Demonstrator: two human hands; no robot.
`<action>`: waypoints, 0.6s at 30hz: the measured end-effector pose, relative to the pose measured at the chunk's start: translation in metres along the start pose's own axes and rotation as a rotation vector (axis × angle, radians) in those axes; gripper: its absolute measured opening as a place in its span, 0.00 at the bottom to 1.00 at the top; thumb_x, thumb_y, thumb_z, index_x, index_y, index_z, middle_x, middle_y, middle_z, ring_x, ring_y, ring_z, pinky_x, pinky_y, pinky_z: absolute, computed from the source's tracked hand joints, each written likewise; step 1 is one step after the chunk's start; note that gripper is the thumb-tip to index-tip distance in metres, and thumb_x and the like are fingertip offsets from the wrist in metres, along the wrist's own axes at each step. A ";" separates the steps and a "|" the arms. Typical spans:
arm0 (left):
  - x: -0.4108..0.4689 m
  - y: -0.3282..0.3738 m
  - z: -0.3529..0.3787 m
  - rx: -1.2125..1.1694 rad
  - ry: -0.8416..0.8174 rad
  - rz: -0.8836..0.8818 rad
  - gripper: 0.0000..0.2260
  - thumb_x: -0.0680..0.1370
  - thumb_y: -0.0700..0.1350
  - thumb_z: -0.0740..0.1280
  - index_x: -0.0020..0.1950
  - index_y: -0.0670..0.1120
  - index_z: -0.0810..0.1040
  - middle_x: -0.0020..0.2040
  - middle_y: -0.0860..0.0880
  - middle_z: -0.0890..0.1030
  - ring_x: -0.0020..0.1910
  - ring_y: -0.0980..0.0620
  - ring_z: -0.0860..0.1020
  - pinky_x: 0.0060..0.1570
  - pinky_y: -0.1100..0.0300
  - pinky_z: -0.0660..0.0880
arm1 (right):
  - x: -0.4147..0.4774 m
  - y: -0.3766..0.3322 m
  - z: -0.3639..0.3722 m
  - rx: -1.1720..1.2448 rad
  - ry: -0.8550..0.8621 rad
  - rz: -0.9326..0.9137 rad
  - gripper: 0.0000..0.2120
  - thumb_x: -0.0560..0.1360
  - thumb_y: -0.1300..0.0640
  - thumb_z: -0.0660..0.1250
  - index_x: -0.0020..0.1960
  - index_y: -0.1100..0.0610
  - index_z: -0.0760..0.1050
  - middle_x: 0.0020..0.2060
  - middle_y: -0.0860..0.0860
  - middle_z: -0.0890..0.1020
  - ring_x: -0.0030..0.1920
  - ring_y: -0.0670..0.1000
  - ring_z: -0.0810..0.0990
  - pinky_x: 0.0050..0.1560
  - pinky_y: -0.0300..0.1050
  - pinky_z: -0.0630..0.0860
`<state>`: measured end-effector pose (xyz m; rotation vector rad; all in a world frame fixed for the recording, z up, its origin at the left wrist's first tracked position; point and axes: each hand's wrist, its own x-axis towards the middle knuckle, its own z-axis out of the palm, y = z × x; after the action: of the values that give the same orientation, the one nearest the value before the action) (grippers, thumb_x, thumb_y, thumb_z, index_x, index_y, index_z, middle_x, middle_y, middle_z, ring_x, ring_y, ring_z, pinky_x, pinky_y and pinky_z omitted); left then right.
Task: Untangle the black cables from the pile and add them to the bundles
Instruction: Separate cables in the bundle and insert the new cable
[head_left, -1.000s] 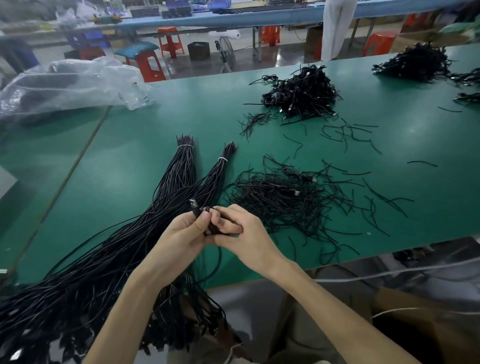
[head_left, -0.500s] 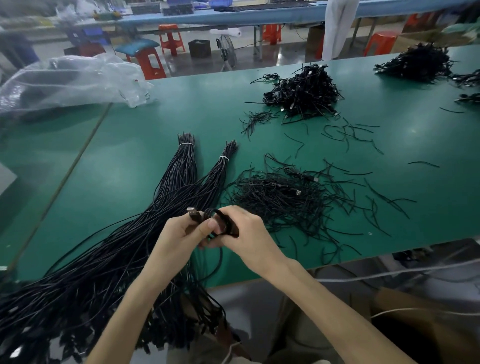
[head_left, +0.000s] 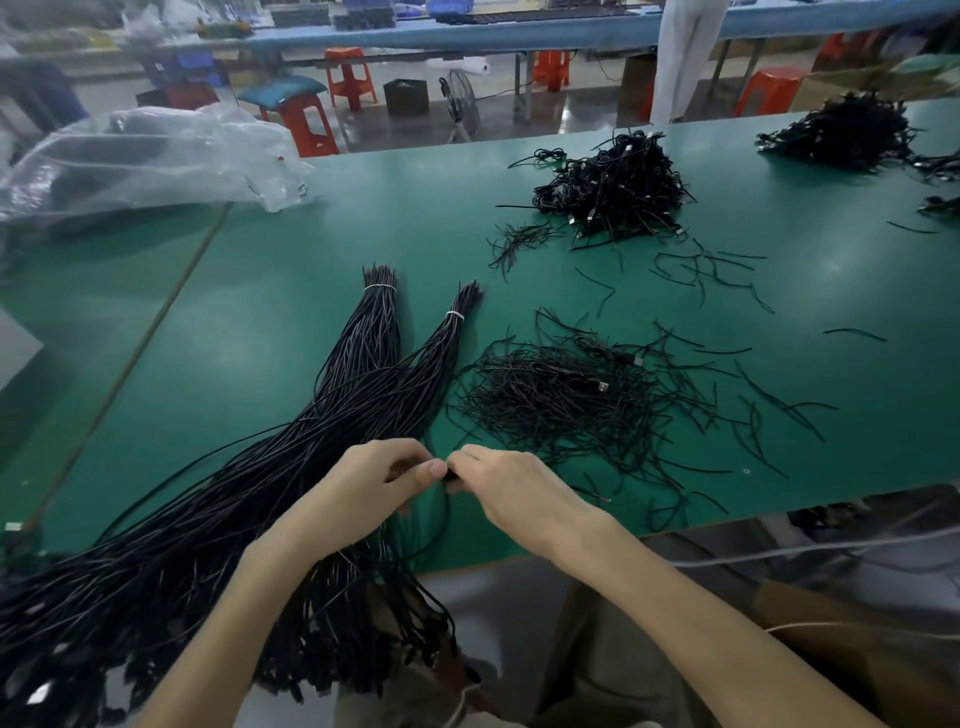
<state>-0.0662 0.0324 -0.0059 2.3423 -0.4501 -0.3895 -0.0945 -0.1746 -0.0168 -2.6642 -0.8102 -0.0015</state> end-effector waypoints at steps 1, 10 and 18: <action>0.002 0.002 0.000 0.042 -0.064 -0.004 0.19 0.78 0.66 0.60 0.49 0.54 0.81 0.39 0.51 0.84 0.35 0.55 0.82 0.40 0.56 0.80 | 0.001 0.001 -0.002 -0.036 0.009 -0.021 0.08 0.83 0.66 0.58 0.58 0.59 0.73 0.49 0.53 0.77 0.46 0.57 0.79 0.42 0.52 0.74; 0.013 0.003 0.017 0.176 0.011 0.022 0.18 0.87 0.55 0.52 0.41 0.50 0.71 0.35 0.49 0.77 0.32 0.47 0.73 0.36 0.51 0.70 | 0.014 0.019 -0.002 -0.328 0.123 -0.058 0.12 0.83 0.55 0.64 0.65 0.56 0.72 0.58 0.50 0.78 0.61 0.53 0.76 0.62 0.47 0.70; 0.034 -0.010 0.015 -0.343 0.351 -0.236 0.18 0.86 0.46 0.56 0.38 0.43 0.71 0.26 0.55 0.67 0.26 0.54 0.62 0.26 0.58 0.60 | 0.018 0.055 -0.001 -0.161 0.494 0.382 0.14 0.82 0.52 0.66 0.64 0.58 0.71 0.58 0.53 0.74 0.58 0.55 0.71 0.57 0.47 0.65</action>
<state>-0.0397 0.0160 -0.0286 2.0713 0.0594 -0.1421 -0.0497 -0.2076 -0.0326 -2.7394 -0.1470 -0.6232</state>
